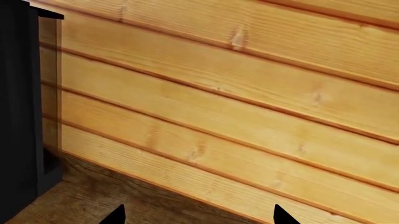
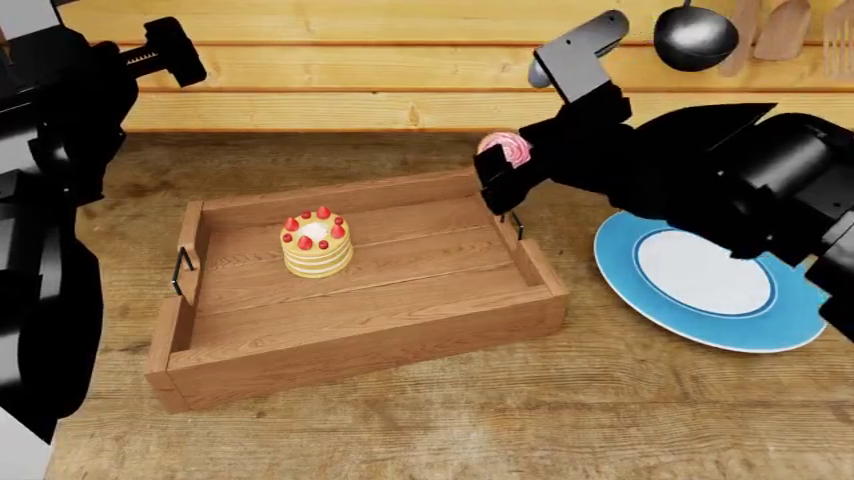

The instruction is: Move the dessert items from the plate to the tray.

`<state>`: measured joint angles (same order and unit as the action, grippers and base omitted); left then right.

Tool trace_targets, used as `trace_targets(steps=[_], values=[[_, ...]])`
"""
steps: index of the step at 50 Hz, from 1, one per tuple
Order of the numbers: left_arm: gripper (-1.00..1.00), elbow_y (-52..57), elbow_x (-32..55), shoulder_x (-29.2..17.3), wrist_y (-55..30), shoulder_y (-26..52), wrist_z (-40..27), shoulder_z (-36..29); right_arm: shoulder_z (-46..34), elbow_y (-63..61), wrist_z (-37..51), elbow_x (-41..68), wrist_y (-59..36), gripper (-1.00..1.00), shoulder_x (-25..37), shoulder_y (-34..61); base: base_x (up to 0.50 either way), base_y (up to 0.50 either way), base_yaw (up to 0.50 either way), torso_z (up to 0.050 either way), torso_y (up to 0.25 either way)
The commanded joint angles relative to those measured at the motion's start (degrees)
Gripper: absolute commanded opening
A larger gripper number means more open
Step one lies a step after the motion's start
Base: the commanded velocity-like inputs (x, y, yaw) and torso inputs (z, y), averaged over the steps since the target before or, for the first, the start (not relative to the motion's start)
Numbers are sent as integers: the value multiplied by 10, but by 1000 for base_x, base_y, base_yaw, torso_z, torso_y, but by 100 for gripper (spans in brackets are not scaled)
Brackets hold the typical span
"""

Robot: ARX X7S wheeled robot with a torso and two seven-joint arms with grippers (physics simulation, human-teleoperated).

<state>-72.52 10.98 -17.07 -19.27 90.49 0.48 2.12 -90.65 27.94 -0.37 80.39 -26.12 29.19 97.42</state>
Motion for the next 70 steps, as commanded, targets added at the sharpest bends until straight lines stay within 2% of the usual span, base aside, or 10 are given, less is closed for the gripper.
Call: trace_targets(steps=[1,10,29,70], values=[[100,-1,0,0,1,1,0,1,-10,33,-28,-30,16,-100,-70,-23,0,0,0,0,0],[100,-5,-1,0,2,3,-3,3,-20,93,-53,-48,22,-100,-124,-34,0,0,0,0,0],[100,-16,-4,0,5,8,-3,6,-31,147,-78,-67,39,-100,-167,-63,0,0,0,0,0],[100,-19,-15,1,6,9,-6,19,-9,223,-117,-48,45,-100,-210,-102,0,0,0,0,0]])
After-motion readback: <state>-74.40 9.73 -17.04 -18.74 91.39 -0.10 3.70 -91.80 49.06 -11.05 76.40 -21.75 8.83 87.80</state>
